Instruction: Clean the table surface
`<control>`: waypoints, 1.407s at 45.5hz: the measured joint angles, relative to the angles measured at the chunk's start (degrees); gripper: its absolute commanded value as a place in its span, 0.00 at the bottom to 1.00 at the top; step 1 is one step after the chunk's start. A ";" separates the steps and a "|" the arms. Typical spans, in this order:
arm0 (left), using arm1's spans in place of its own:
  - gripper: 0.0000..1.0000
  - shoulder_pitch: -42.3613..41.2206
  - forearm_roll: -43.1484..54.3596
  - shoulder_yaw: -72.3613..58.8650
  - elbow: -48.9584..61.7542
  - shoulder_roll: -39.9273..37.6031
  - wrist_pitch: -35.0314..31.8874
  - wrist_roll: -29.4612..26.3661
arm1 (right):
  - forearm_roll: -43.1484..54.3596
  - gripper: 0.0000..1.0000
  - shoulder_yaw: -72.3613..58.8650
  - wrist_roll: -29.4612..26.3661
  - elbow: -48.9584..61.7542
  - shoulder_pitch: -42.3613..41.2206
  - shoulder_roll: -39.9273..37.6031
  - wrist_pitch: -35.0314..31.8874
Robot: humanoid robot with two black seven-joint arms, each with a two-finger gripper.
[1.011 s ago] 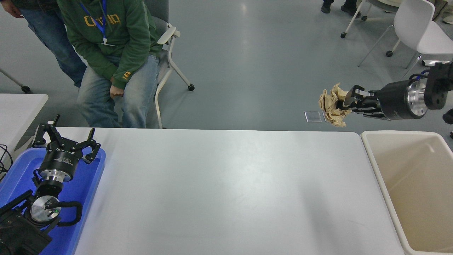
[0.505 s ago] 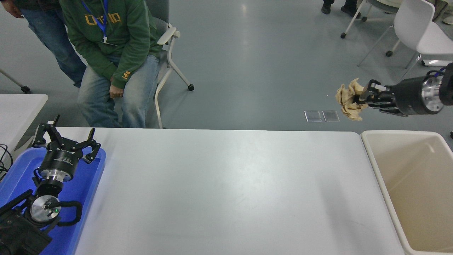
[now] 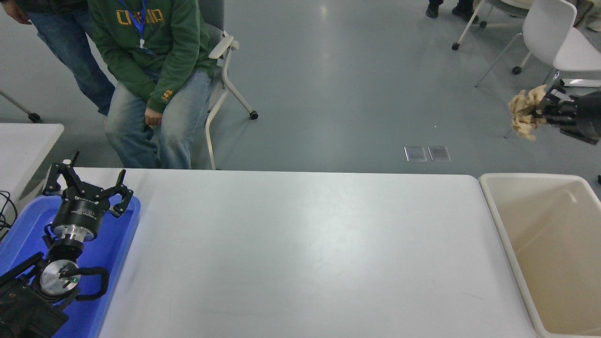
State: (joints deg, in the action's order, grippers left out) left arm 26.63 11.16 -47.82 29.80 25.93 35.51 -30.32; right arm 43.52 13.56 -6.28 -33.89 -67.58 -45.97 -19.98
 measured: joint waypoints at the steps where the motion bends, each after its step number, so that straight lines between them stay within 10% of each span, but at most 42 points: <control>1: 1.00 0.00 0.00 0.00 0.00 0.00 0.00 0.00 | 0.00 0.00 -0.01 0.22 0.65 0.23 0.25 0.48; 29: 1.00 0.00 0.00 0.00 0.00 0.00 0.00 0.00 | -5.10 0.00 -0.18 6.44 13.05 8.31 7.89 18.83; 64: 1.00 0.00 0.00 0.01 0.00 0.00 0.00 0.00 | -15.13 0.00 -0.12 7.29 21.73 14.10 11.33 25.35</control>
State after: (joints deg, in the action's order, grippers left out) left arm 26.63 11.16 -47.81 29.79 25.93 35.51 -30.32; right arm 28.40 13.44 1.01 -12.16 -53.48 -34.63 5.37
